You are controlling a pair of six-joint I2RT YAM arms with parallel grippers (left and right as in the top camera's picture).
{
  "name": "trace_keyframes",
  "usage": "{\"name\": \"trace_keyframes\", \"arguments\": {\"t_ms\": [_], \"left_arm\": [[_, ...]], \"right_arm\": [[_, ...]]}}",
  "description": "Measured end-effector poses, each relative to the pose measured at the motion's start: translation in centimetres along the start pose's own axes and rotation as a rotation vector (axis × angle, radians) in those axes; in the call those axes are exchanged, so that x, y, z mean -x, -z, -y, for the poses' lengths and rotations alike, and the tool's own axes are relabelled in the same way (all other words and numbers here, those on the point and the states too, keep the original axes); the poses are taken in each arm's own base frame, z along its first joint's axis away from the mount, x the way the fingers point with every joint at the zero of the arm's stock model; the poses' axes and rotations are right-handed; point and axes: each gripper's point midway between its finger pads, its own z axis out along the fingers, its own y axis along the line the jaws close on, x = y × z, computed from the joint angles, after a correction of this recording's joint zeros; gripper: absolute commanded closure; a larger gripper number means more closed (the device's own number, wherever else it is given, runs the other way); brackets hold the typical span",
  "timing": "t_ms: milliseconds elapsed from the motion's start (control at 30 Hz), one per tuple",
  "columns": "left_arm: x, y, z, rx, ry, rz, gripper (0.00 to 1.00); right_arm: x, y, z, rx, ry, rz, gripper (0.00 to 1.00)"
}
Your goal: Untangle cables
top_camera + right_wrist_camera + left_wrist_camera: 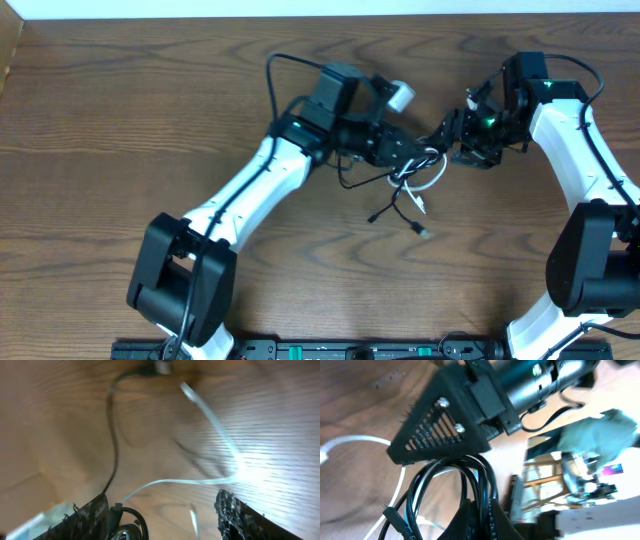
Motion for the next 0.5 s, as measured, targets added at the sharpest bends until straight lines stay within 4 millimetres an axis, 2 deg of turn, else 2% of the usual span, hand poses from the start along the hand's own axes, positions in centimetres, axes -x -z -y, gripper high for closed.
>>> {"name": "trace_keyframes", "arguments": {"t_ms": [200, 367, 500], "left_arm": [[1.2, 3.0, -0.8, -0.054, 0.141, 0.036, 0.92], [2.7, 4.8, -1.5, -0.067, 0.271, 0.085, 0.93], [3.2, 5.6, -1.9, -0.073, 0.397, 0.102, 0.92]], "right_arm": [[-0.3, 0.3, -1.9, 0.103, 0.097, -0.019, 0.36], [-0.2, 0.8, -1.9, 0.086, 0.145, 0.000, 0.35], [-0.1, 1.0, -1.8, 0.067, 0.148, 0.008, 0.36]]}}
